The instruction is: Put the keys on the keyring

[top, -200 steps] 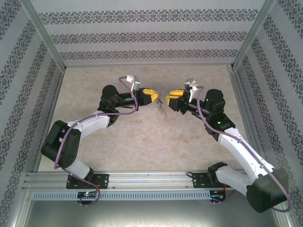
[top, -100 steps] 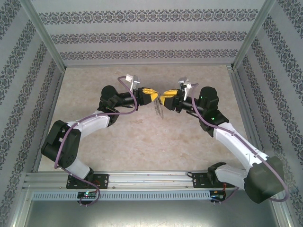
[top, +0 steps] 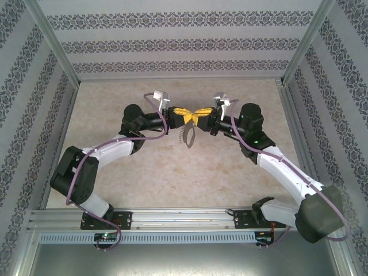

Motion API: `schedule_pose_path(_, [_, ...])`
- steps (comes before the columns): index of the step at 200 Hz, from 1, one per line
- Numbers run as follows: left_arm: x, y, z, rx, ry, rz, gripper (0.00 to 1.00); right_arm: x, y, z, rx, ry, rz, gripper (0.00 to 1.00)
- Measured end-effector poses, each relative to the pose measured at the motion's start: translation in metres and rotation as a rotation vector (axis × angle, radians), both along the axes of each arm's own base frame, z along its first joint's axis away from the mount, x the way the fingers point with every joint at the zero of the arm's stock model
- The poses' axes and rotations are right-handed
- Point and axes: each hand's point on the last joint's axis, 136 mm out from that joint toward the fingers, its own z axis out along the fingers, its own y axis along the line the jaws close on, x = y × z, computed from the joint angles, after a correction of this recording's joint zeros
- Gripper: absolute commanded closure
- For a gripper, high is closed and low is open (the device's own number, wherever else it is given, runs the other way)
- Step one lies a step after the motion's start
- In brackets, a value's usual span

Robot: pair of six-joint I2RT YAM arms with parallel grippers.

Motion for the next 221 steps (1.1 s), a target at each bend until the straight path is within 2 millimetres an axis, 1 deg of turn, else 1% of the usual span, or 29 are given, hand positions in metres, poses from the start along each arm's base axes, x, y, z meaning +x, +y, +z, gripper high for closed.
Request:
schedule_pose_path(16, [0.000, -0.001, -0.002, 0.002, 0.004, -0.002, 1.00, -0.001, 0.002, 0.000, 0.001, -0.002, 0.010, 0.81])
schedule_pose_path(45, [0.001, -0.001, -0.003, 0.002, 0.006, 0.002, 1.00, -0.001, 0.003, 0.001, 0.001, -0.004, 0.021, 1.00])
schedule_pose_path(97, [0.002, -0.001, -0.002, 0.000, 0.003, 0.007, 1.00, -0.001, 0.003, 0.001, 0.001, -0.007, 0.020, 1.00])
schedule_pose_path(106, [0.002, -0.001, -0.002, 0.000, 0.002, 0.009, 0.92, -0.001, 0.003, 0.001, 0.001, -0.006, 0.020, 1.00])
schedule_pose_path(118, [0.003, -0.001, -0.002, 0.001, -0.007, 0.015, 0.84, -0.001, 0.003, 0.001, 0.001, -0.006, 0.018, 1.00])
schedule_pose_path(129, [0.005, -0.001, -0.003, 0.005, -0.010, 0.025, 0.70, -0.001, 0.003, 0.000, 0.000, -0.005, 0.022, 1.00])
schedule_pose_path(152, [0.014, 0.000, -0.009, 0.023, -0.012, 0.072, 0.49, 0.000, 0.002, -0.002, -0.002, -0.001, 0.032, 1.00])
schedule_pose_path(163, [0.019, 0.002, -0.013, 0.034, -0.005, 0.099, 0.38, 0.000, 0.002, -0.004, -0.004, 0.003, 0.038, 1.00])
schedule_pose_path(174, [0.024, 0.003, -0.016, 0.044, -0.007, 0.123, 0.22, 0.001, 0.000, -0.005, -0.006, 0.008, 0.040, 1.00])
schedule_pose_path(175, [0.025, 0.003, -0.017, 0.046, -0.004, 0.127, 0.20, 0.001, 0.000, -0.005, -0.005, 0.007, 0.040, 1.00])
schedule_pose_path(176, [0.025, 0.003, -0.017, 0.047, -0.003, 0.129, 0.15, 0.002, 0.000, -0.005, -0.006, 0.007, 0.039, 1.00])
schedule_pose_path(177, [0.025, 0.003, -0.017, 0.049, -0.005, 0.130, 0.08, 0.002, 0.000, -0.005, -0.006, 0.007, 0.037, 1.00])
schedule_pose_path(178, [0.026, 0.003, -0.018, 0.051, -0.009, 0.133, 0.04, 0.002, 0.000, -0.005, -0.006, 0.008, 0.036, 1.00])
schedule_pose_path(180, [0.026, 0.004, -0.018, 0.051, -0.010, 0.137, 0.01, 0.002, -0.001, -0.005, -0.006, 0.009, 0.038, 1.00])
schedule_pose_path(199, [0.039, 0.009, -0.022, 0.070, -0.015, 0.200, 0.00, 0.002, -0.002, -0.005, -0.006, 0.006, 0.041, 1.00])
schedule_pose_path(221, [0.043, 0.008, -0.021, 0.097, -0.054, 0.219, 0.00, 0.008, -0.007, -0.007, -0.009, 0.012, 0.017, 1.00])
